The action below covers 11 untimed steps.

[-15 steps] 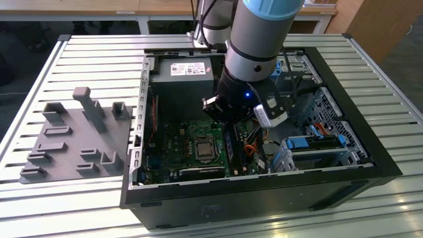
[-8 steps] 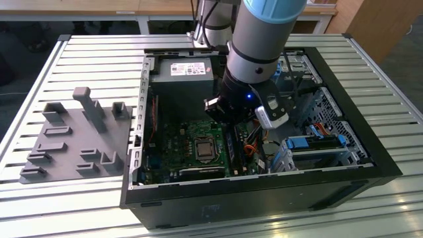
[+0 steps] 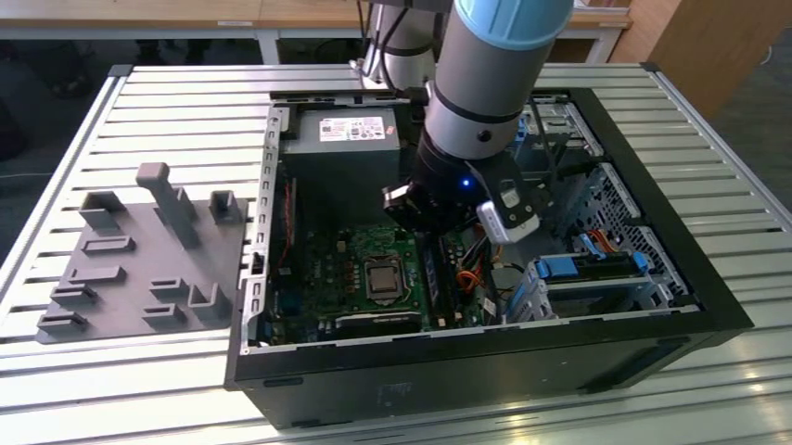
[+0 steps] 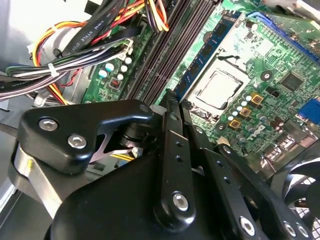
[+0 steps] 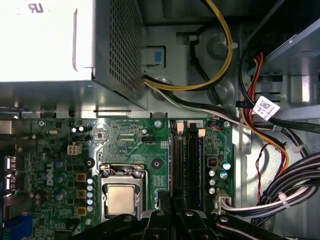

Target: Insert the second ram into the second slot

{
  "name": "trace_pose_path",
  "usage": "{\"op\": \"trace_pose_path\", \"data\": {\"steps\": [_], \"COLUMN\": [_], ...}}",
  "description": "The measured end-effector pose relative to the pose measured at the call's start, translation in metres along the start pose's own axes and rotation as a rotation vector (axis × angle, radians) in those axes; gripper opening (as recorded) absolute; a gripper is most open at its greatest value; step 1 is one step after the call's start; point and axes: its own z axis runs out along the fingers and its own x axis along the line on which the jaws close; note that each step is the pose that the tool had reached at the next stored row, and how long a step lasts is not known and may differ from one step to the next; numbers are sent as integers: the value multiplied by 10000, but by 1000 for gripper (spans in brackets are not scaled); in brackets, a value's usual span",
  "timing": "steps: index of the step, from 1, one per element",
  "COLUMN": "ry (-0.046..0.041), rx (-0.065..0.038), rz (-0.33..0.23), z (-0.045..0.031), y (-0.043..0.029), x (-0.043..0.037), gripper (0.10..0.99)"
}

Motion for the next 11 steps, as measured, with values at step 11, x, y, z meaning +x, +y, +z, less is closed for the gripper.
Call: {"op": "trace_pose_path", "data": {"steps": [11], "ry": [-3], "rx": [-7], "rz": [41], "z": [20], "y": [1], "x": [-74], "gripper": [137]}}
